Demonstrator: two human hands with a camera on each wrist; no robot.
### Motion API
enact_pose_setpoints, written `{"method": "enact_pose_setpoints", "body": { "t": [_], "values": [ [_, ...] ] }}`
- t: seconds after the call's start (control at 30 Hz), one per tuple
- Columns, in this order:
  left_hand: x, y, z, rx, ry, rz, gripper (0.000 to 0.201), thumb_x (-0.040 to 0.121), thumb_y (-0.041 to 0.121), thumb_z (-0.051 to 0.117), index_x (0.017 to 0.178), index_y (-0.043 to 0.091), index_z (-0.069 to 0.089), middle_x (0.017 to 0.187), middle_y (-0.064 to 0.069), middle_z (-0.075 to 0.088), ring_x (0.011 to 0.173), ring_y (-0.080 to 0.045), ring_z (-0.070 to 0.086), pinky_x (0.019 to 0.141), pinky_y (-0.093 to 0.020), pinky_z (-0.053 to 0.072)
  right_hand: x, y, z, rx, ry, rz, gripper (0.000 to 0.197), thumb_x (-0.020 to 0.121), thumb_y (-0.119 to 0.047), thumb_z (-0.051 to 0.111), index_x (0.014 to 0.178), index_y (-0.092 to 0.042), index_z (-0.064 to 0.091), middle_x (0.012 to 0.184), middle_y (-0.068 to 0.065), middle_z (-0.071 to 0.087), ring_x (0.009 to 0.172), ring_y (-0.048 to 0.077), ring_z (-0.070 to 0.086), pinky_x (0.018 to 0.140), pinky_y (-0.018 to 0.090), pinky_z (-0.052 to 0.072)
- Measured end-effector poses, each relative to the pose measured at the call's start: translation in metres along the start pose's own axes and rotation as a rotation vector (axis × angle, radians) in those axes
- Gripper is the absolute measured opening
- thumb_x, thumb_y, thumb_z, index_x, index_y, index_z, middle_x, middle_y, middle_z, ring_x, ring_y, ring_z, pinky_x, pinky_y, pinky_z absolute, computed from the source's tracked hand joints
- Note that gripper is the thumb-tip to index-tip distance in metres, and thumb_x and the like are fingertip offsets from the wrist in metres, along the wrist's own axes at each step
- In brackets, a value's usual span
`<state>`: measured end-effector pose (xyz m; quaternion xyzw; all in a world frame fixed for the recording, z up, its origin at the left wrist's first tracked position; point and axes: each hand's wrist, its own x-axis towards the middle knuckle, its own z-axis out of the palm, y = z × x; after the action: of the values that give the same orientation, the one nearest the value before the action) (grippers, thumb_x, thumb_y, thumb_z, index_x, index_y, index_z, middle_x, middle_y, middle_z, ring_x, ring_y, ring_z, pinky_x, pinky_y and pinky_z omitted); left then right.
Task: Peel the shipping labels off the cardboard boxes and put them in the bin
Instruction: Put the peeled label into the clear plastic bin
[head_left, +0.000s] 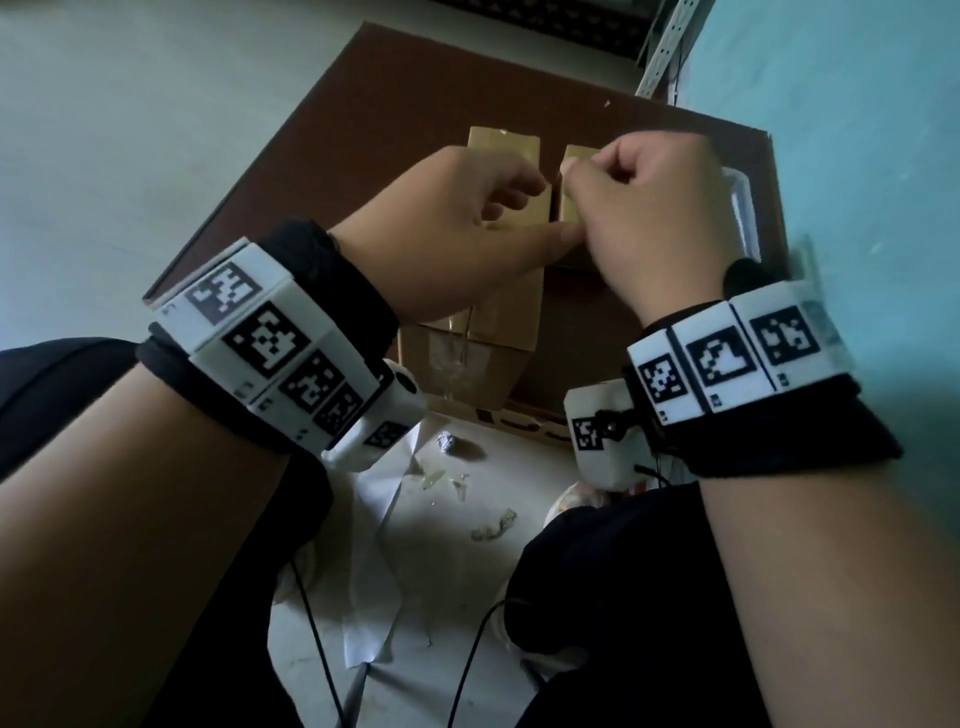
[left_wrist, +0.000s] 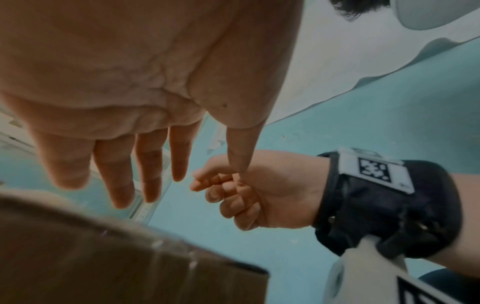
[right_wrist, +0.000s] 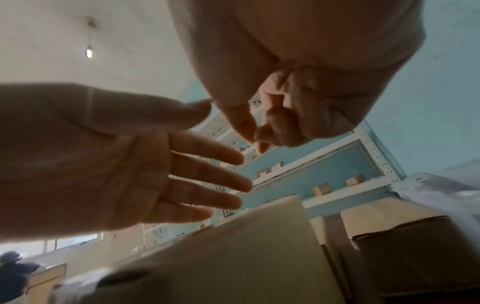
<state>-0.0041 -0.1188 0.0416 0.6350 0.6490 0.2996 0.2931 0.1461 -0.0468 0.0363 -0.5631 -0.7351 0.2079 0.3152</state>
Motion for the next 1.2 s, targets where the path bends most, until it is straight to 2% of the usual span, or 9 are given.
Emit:
{"method": "enact_pose_setpoints", "body": {
  "t": [0.13, 0.23, 0.37, 0.47, 0.57, 0.67, 0.8, 0.97, 1.2],
  "values": [
    [0.004, -0.023, -0.006, 0.064, 0.098, -0.008, 0.054, 0.095, 0.052, 0.062, 0.138, 0.019, 0.059, 0.117, 0.006, 0.065, 0.103, -0.007, 0.062, 0.088, -0.022, 0.053, -0.01, -0.017, 0.01, -0.05, -0.079, 0.011, 0.018, 0.102, -0.036, 0.062, 0.097, -0.022, 0.072, 0.08, -0.01, 0.064, 0.071, 0.002, 0.059, 0.06, 0.022, 0.047],
    [0.005, -0.036, -0.008, 0.131, 0.196, -0.028, 0.052, 0.097, 0.044, 0.064, 0.141, 0.018, 0.055, 0.125, 0.005, 0.062, 0.108, -0.01, 0.059, 0.078, -0.009, 0.041, -0.016, -0.023, 0.02, -0.094, -0.205, 0.113, 0.033, 0.103, -0.041, 0.059, 0.131, -0.024, 0.057, 0.1, -0.009, 0.063, 0.079, 0.007, 0.058, 0.064, 0.028, 0.047],
    [0.004, -0.046, -0.002, 0.145, 0.209, -0.227, 0.065, 0.094, 0.048, 0.061, 0.148, 0.017, 0.041, 0.142, -0.008, 0.049, 0.129, -0.03, 0.051, 0.106, -0.042, 0.047, -0.023, -0.028, 0.037, -0.092, -0.39, 0.295, 0.051, 0.107, -0.045, 0.052, 0.146, -0.016, 0.038, 0.13, 0.006, 0.059, 0.094, 0.023, 0.054, 0.062, 0.034, 0.038],
    [0.004, -0.049, 0.003, 0.129, 0.031, -0.479, 0.054, 0.101, 0.059, 0.041, 0.106, 0.01, 0.06, 0.109, -0.01, 0.066, 0.097, -0.025, 0.064, 0.079, -0.033, 0.052, -0.029, -0.034, 0.05, 0.06, -0.427, 0.453, 0.058, 0.107, -0.052, 0.048, 0.148, -0.012, 0.038, 0.128, 0.006, 0.056, 0.087, 0.02, 0.05, 0.062, 0.033, 0.035],
    [0.004, -0.052, 0.002, 0.025, -0.001, -0.472, 0.056, 0.104, 0.056, 0.035, 0.078, 0.014, 0.06, 0.078, -0.002, 0.064, 0.073, -0.017, 0.061, 0.063, -0.025, 0.045, -0.031, -0.035, 0.056, 0.246, -0.411, 0.56, 0.065, 0.103, -0.055, 0.052, 0.149, -0.013, 0.034, 0.123, 0.003, 0.055, 0.086, 0.019, 0.053, 0.079, 0.038, 0.05],
    [0.001, -0.057, 0.0, 0.061, 0.012, -0.398, 0.056, 0.102, 0.06, 0.038, 0.081, 0.014, 0.061, 0.077, -0.001, 0.063, 0.069, -0.014, 0.059, 0.058, -0.028, 0.041, -0.03, -0.033, 0.055, 0.376, -0.408, 0.64, 0.075, 0.098, -0.054, 0.061, 0.155, -0.017, 0.029, 0.13, 0.005, 0.056, 0.108, 0.028, 0.059, 0.099, 0.048, 0.052],
    [-0.008, -0.063, -0.007, 0.117, 0.075, -0.167, 0.053, 0.101, 0.064, 0.037, 0.086, 0.019, 0.061, 0.076, 0.004, 0.064, 0.069, -0.014, 0.063, 0.057, -0.029, 0.041, -0.029, -0.028, 0.048, 0.56, -0.287, 0.638, 0.073, 0.095, -0.05, 0.069, 0.152, -0.023, 0.033, 0.128, 0.001, 0.06, 0.114, 0.026, 0.063, 0.098, 0.052, 0.057],
    [-0.015, -0.063, -0.004, -0.13, 0.182, 0.036, 0.043, 0.104, 0.053, 0.046, 0.142, 0.035, 0.055, 0.112, 0.018, 0.073, 0.1, 0.005, 0.068, 0.089, -0.024, 0.055, -0.026, -0.028, 0.049, 0.845, -0.16, 0.578, 0.076, 0.085, -0.053, 0.079, 0.148, -0.024, 0.048, 0.128, -0.003, 0.072, 0.116, 0.022, 0.071, 0.102, 0.051, 0.058],
    [-0.008, -0.065, 0.0, -0.29, 0.184, 0.075, 0.049, 0.103, 0.044, 0.051, 0.15, 0.03, 0.047, 0.125, 0.014, 0.07, 0.113, -0.004, 0.067, 0.102, -0.041, 0.055, -0.02, -0.025, 0.049, 0.908, -0.159, 0.447, 0.059, 0.074, -0.028, 0.071, 0.133, -0.032, 0.064, 0.12, 0.005, 0.076, 0.113, 0.033, 0.073, 0.098, 0.061, 0.058]
  ]
}}
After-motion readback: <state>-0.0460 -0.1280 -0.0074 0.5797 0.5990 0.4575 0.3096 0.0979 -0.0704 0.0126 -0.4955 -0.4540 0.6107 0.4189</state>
